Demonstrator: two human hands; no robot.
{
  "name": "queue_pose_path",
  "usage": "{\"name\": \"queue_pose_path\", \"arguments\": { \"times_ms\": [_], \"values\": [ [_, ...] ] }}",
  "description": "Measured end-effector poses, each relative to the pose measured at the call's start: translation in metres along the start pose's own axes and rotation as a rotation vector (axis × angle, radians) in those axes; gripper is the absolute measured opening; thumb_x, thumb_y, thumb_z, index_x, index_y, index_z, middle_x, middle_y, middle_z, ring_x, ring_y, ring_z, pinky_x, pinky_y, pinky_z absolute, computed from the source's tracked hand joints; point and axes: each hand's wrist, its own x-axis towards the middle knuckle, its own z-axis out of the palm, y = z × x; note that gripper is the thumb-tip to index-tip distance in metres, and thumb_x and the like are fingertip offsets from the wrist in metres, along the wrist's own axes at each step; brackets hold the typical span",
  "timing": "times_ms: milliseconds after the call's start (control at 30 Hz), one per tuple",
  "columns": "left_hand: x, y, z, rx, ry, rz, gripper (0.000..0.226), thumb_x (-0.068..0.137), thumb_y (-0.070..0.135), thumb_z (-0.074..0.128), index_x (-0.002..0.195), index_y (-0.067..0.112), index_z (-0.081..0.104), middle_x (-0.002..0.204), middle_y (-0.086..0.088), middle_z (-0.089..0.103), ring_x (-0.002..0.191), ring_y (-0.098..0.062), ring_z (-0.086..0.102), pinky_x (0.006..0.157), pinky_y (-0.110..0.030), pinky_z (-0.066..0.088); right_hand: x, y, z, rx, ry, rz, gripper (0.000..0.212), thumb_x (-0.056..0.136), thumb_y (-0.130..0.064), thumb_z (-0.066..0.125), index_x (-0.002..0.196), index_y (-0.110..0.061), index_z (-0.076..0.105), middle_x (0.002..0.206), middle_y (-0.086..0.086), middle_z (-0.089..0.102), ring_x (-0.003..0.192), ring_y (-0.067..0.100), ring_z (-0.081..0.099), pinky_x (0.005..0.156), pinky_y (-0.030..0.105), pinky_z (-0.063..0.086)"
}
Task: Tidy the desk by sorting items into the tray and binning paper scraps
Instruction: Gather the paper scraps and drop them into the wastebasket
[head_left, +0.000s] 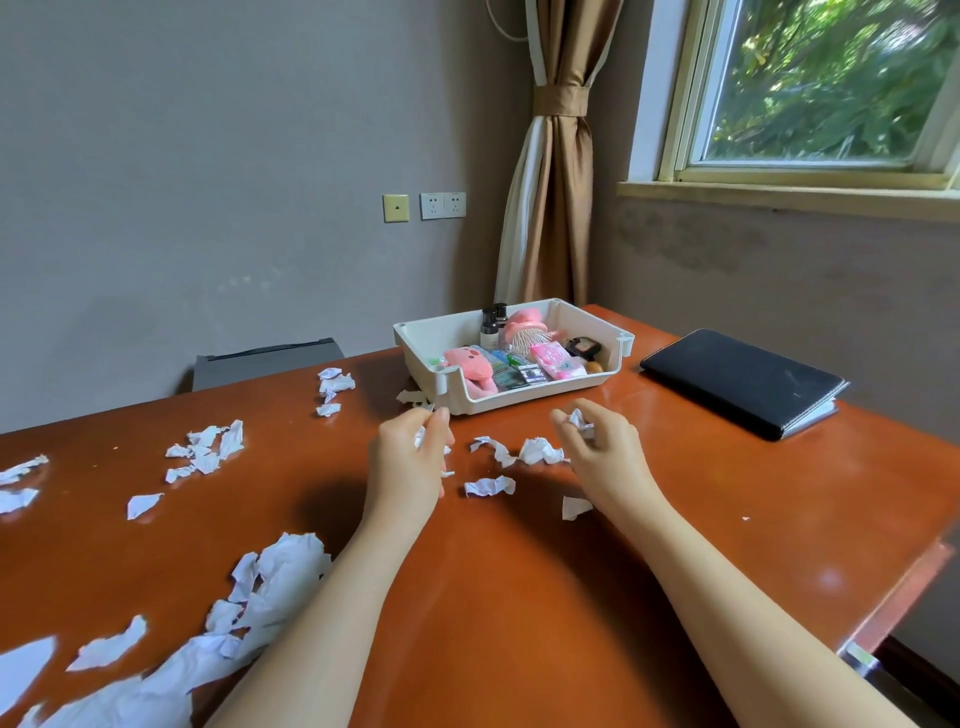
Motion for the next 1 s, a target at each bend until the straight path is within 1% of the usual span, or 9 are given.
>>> {"name": "queue_pose_path", "arguments": {
  "times_ms": [100,167,233,300,400,567,733,900,1000],
  "values": [
    [-0.006,0.011,-0.001,-0.067,-0.055,0.036,0.041,0.097,0.027,0.044,0.058,0.017,0.048,0.050,0.002,0.044,0.048,-0.014,0.045,0.046,-0.021,0.035,-0.008,-0.011,-0.012,-0.002,-0.012,0.000,0.043,0.094,-0.030,0.052,0.059,-0.013,0.033,0.055,-0.002,0.027,0.053,0.010,0.021,0.048,0.022,0.021],
    [-0.013,0.022,-0.001,-0.164,-0.097,0.022,0.044,0.098,0.029,0.043,0.055,0.015,0.043,0.046,0.003,0.038,0.046,-0.014,0.038,0.047,-0.026,0.031,-0.017,-0.020,-0.025,-0.005,-0.025,0.007,0.045,0.093,-0.031,0.052,0.057,-0.016,0.031,0.054,-0.005,0.026,0.049,0.009,0.022,0.048,0.021,0.020],
    [-0.025,0.038,-0.001,-0.252,-0.162,-0.014,0.045,0.097,0.029,0.043,0.056,0.012,0.039,0.046,0.003,0.033,0.043,-0.012,0.031,0.043,-0.024,0.026,-0.027,-0.029,-0.043,-0.014,-0.034,0.013,0.046,0.094,-0.032,0.051,0.055,-0.015,0.034,0.050,-0.005,0.032,0.044,0.012,0.030,0.048,0.023,0.023],
    [-0.042,0.054,0.000,-0.300,-0.269,-0.059,0.045,0.097,0.027,0.043,0.056,0.012,0.036,0.049,0.000,0.030,0.040,-0.009,0.027,0.038,-0.020,0.024,-0.038,-0.036,-0.065,-0.048,-0.054,0.019,0.047,0.094,-0.035,0.048,0.055,-0.011,0.039,0.051,-0.002,0.044,0.047,0.018,0.037,0.050,0.030,0.030],
    [-0.073,0.076,0.005,-0.324,-0.441,-0.083,0.044,0.098,0.024,0.043,0.055,0.014,0.037,0.050,-0.001,0.029,0.034,-0.006,0.026,0.034,-0.014,0.023,-0.059,-0.041,-0.096,-0.058,-0.124,0.006,0.047,0.095,-0.040,0.042,0.056,-0.015,0.031,0.054,0.000,0.028,0.051,0.016,0.025,0.052,0.030,0.024],
    [-0.121,0.103,0.024,-0.416,-0.640,-0.030,0.045,0.098,0.025,0.043,0.057,0.013,0.031,0.046,-0.001,0.028,0.034,-0.006,0.025,0.036,-0.015,0.021,-0.100,-0.029,-0.147,-0.102,-0.156,0.034,0.047,0.097,-0.036,0.039,0.056,-0.014,0.030,0.054,0.003,0.026,0.051,0.016,0.022,0.050,0.028,0.022],
    [-0.170,0.124,0.063,-0.453,-0.838,0.069,0.059,0.099,0.021,0.042,0.041,0.025,0.033,0.033,0.008,0.031,0.030,-0.004,0.029,0.035,-0.013,0.023,-0.153,-0.010,-0.190,0.157,-0.142,0.248,0.047,0.098,-0.031,0.039,0.055,-0.015,0.027,0.050,-0.003,0.020,0.042,0.009,0.016,0.039,0.017,0.017],
    [-0.210,0.134,0.102,-0.464,-0.981,0.051,0.051,0.099,0.020,0.042,0.049,0.016,0.031,0.034,0.010,0.030,0.031,-0.004,0.027,0.037,-0.017,0.023,-0.198,0.023,-0.214,0.255,-0.115,0.435,0.045,0.098,-0.030,0.038,0.056,-0.016,0.028,0.050,-0.005,0.020,0.041,0.009,0.013,0.037,0.016,0.013],
    [-0.231,0.127,0.128,-0.462,-1.041,-0.007,0.049,0.098,0.017,0.042,0.051,0.016,0.029,0.036,0.010,0.027,0.031,-0.004,0.023,0.036,-0.016,0.020,-0.220,0.048,-0.218,0.256,-0.088,0.516,0.047,0.097,-0.031,0.040,0.054,-0.018,0.028,0.051,-0.004,0.019,0.042,0.009,0.012,0.038,0.017,0.012]
  ]
}}
